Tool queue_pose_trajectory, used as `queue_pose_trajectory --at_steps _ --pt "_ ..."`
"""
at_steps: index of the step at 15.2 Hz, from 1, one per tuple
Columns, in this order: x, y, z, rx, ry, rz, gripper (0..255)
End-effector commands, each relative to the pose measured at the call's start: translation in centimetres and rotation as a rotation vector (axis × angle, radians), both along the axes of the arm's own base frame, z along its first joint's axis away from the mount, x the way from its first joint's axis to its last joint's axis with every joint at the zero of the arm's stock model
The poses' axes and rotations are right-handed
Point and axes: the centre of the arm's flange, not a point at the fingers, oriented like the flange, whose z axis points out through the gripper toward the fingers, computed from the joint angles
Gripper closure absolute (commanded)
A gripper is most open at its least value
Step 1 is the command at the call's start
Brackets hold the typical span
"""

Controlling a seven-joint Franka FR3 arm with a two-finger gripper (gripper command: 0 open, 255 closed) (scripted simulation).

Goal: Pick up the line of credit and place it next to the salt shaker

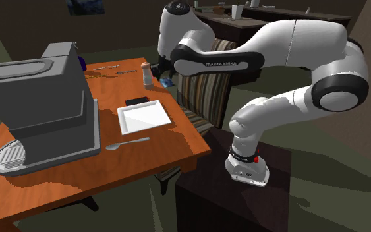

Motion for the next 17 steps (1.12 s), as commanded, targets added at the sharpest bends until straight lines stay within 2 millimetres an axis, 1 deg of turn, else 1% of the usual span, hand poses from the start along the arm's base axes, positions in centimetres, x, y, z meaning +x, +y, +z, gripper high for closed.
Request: queue_pose_trajectory --at_steps 1,17 --pt "2.3 -1.1 0.0 0.0 -0.001 0.001 255" --pt "21.5 -9.8 0.1 0.0 -0.001 0.001 255"
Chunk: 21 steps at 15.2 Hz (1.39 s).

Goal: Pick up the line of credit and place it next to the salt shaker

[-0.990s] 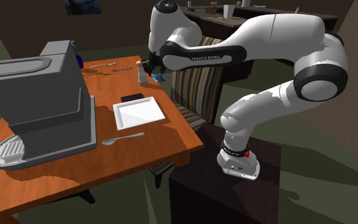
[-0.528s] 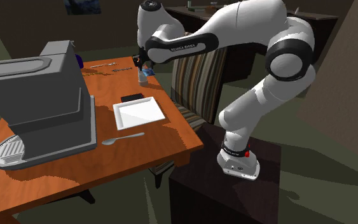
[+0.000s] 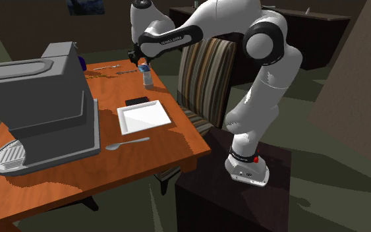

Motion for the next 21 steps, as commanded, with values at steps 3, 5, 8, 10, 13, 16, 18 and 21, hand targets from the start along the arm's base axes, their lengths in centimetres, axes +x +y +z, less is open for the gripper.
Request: queue_pose_trajectory --at_steps 3,5,8,10,13,16,18,21 --pt "4.9 -2.3 0.0 0.0 -0.001 0.0 255" --pt "7.3 -3.4 0.1 0.0 -0.001 0.0 255" --pt "10.9 -5.0 0.1 0.0 -0.001 0.0 255" --pt "13.3 -6.1 0.1 0.0 -0.001 0.0 255" --pt "16.8 -7.7 0.1 0.0 -0.001 0.0 255" --pt "16.8 -7.7 -1.5 0.0 -0.001 0.0 255" --pt "16.8 -7.7 -2.5 0.0 -0.001 0.0 255" --pt "16.8 -7.7 -4.1 0.0 -0.001 0.0 255"
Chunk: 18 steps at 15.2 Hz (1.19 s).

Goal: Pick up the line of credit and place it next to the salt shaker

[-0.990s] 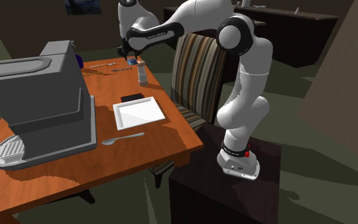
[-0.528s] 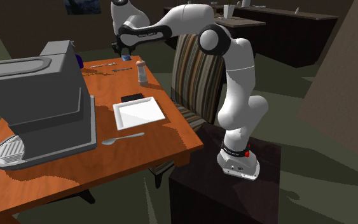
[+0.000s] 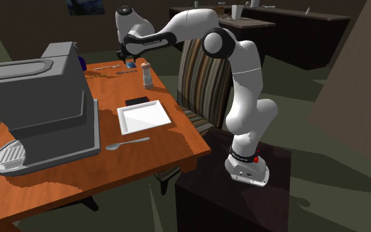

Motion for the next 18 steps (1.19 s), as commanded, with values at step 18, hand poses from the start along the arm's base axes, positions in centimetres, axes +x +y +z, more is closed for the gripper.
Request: queue_pose_trajectory --at_steps 18 --pt "0.1 0.0 -10.1 0.0 0.0 0.0 255"
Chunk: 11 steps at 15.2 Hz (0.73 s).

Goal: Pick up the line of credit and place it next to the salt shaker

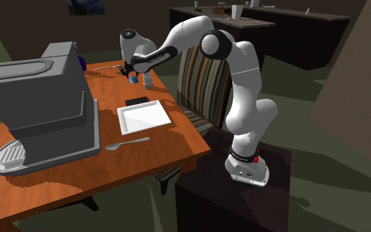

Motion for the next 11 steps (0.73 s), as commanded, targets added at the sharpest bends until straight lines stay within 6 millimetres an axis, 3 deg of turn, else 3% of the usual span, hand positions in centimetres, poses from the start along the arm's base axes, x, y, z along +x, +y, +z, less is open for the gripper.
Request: queue_pose_trajectory --at_steps 1,11 --pt "0.0 0.0 -1.1 0.0 0.0 0.0 255" --pt "0.0 0.0 -6.3 0.0 0.0 0.0 255"
